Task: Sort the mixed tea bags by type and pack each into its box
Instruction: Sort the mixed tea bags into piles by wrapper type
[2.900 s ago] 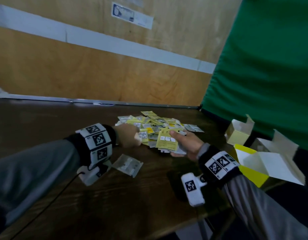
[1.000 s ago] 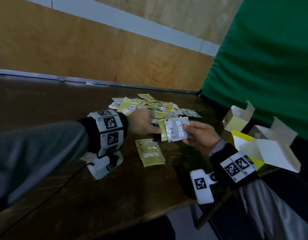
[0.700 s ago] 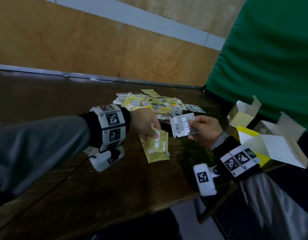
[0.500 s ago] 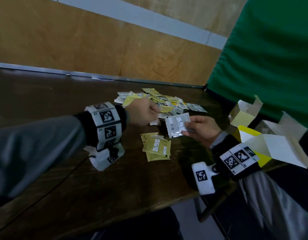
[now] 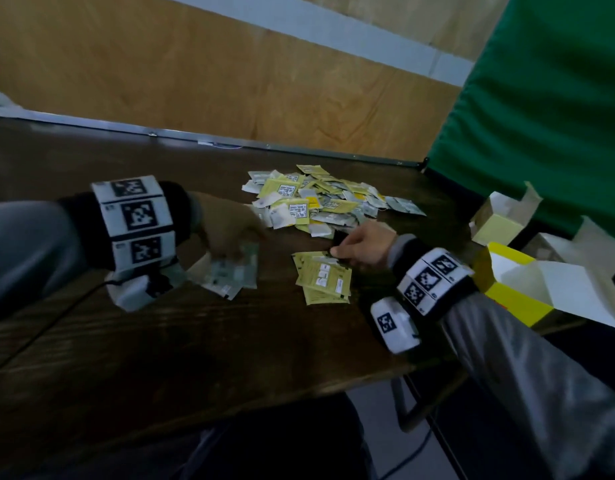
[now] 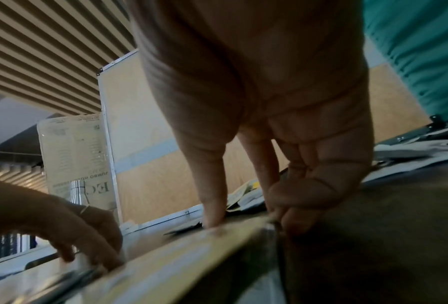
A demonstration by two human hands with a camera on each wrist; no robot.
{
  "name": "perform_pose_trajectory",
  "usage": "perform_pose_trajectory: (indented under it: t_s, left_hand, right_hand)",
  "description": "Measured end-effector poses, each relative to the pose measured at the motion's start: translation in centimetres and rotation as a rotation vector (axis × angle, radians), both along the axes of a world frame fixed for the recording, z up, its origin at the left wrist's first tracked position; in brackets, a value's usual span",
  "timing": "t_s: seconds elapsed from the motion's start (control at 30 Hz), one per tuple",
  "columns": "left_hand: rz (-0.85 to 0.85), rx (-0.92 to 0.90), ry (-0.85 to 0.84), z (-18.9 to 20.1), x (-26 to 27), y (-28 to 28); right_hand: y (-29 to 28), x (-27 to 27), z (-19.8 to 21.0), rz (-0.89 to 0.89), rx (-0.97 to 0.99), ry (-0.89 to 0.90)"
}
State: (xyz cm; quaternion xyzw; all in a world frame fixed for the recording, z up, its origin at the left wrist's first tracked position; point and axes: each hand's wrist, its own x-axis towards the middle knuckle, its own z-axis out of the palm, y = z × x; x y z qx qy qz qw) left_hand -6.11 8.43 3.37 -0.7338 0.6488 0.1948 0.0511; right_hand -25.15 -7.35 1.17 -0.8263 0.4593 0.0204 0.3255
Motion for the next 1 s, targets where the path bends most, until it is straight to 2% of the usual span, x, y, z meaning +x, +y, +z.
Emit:
perform_pose_trajectory:
  t_s: [0.07,0.17,0.27,0.37,0.5,0.6,0.7,0.77,0.9,1.0]
  left_hand:
    - [-0.025,0.138,-0.084,-0.9,0.8,0.7]
    - [-0.093,0.183,-0.225,-1.5,0.9,1.1]
    - [-0.085,0.241,-0.297,-1.1,0.4,1.0]
    - [-0.179,0.161,-0.320,-0.9,-0.4,0.0]
    - [-0.150,-0.124,-0.162,-0.3,-2.2,-1.8]
    - [-0.112,-0.128,-0.001,-0.4,-3.9,-3.1]
    - [-0.105,-0.115,0.049,-0.9,-5.6,-3.9]
    - [-0.083,-0.144,0.035,-1.5,-6.2,-4.3]
    - [0.015,-0.279,0.120,-1.1,-6.2,-5.1]
    - [0.036,-0.335,0.179,-0.1,-5.9,-5.6]
  right_hand:
    - [-0.2,1.2,-0.3,0.036,-0.017,0.107]
    - [-0.2,2.3,-0.2,0.100,-0.087,0.202]
    - [-0.1,2.3,-0.1,0.136,-0.083,0.236]
    - [-0.3,1.9,-0.2,0.174,-0.101,0.218]
    - [0.2,1.2,0.5,0.245,-0.019,0.226]
    - [0.8,1.4,1.0,0.307,-0.067,0.325]
    - [1.0,1.5,1.0,0.330,-0.072,0.349]
    - [0.7,1.2,1.0,0.294,-0.065,0.286]
    - [0.3,0.3,1.9,0.128,-0.042,-0.017]
    - [0.1,0.1,3.4,0.096,-0.067,-0.218]
